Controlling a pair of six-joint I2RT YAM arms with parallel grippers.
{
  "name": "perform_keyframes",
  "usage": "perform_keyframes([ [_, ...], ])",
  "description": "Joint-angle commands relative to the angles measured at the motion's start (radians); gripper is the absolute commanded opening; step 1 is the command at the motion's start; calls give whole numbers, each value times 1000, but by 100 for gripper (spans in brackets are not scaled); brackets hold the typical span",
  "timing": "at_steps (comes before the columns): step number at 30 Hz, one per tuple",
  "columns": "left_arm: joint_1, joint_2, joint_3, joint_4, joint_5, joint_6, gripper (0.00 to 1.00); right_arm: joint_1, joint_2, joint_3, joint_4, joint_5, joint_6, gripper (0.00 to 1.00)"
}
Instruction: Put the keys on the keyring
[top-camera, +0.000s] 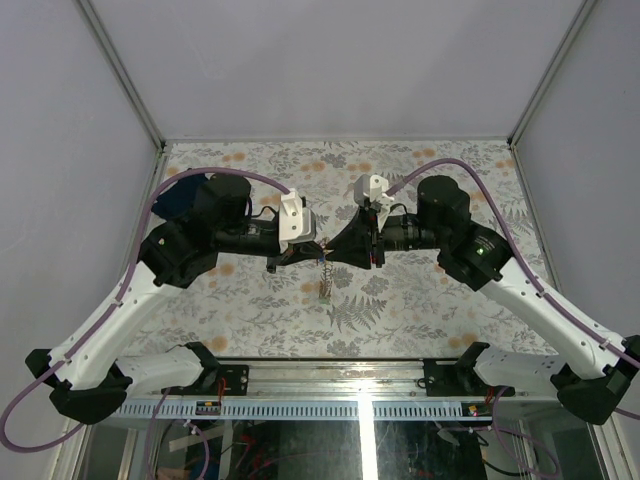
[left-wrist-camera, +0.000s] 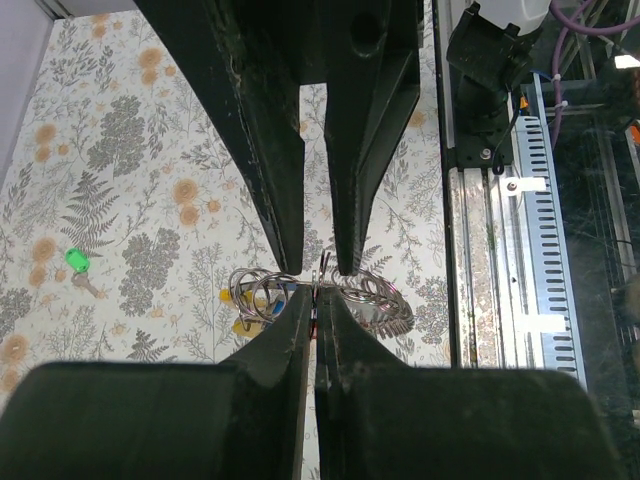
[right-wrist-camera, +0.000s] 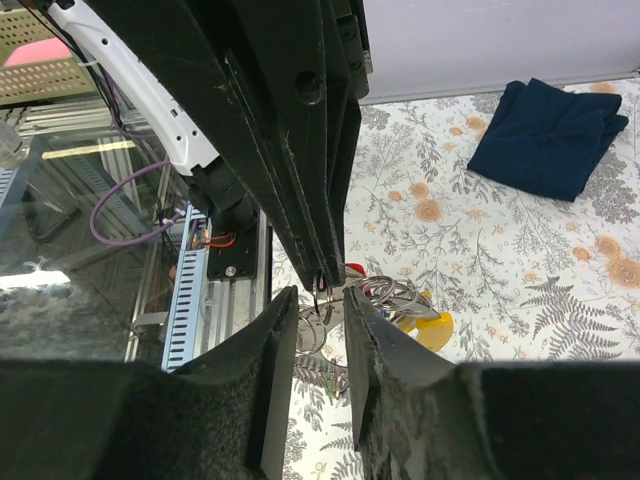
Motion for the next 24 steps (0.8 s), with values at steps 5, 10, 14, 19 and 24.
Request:
perform_keyframes([
  [5, -9, -2, 40, 28, -14, 13, 0, 0, 19, 53, 11, -20, 1, 24],
  [10, -9, 0, 43, 28, -13, 14, 0, -2, 23, 50, 11, -20, 0, 23],
  [14, -10, -2, 43, 29, -14, 14, 0, -1, 26, 53, 11, -29, 3, 6],
  [19, -10, -11, 42, 32, -13, 12, 0, -1, 6, 55, 9, -11, -14, 0],
  [24, -9, -55, 0, 100, 5, -13, 10, 0, -50, 21, 74, -18, -9, 0],
])
